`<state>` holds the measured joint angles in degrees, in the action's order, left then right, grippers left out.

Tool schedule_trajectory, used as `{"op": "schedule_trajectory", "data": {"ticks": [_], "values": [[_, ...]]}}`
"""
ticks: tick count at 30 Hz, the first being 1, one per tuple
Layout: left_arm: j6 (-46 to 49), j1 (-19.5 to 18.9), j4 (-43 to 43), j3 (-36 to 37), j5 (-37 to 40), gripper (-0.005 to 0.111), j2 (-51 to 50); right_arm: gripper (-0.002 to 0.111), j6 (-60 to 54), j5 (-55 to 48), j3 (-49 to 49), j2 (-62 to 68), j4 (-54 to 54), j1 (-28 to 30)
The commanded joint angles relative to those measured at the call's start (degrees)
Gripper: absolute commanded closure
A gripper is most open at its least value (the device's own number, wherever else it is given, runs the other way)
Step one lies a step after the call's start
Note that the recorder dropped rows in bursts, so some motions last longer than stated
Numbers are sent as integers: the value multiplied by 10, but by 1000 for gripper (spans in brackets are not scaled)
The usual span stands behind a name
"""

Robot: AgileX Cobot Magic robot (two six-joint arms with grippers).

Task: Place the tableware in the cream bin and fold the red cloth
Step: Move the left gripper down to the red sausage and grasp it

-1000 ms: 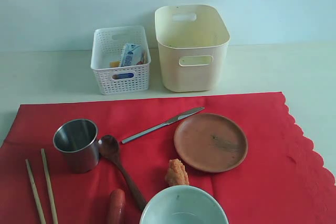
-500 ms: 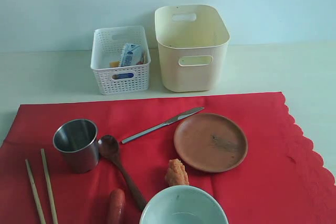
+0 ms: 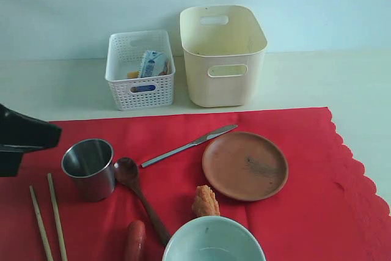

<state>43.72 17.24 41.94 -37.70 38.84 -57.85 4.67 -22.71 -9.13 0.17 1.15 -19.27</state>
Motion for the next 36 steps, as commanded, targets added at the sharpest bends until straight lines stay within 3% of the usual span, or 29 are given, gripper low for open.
{"op": "schedule_trajectory", "data": {"ticks": [1,4,6,13,20,36], "values": [[27,30,16,-23,25,90,-72,108,0,6,2,-2,1,48],[17,65,6,-32,30,69,-117,108,0,6,2,-2,1,80],[-13,87,-12,-34,22,62,-144,108,0,5,2,-2,1,96],[-243,165,-191,-38,-17,59,-242,108,0,5,2,-2,1,117],[-338,227,-203,-38,-75,51,-308,108,0,5,2,-2,1,117],[-379,242,-186,-46,-138,51,-406,108,0,5,2,-2,1,117]]}}
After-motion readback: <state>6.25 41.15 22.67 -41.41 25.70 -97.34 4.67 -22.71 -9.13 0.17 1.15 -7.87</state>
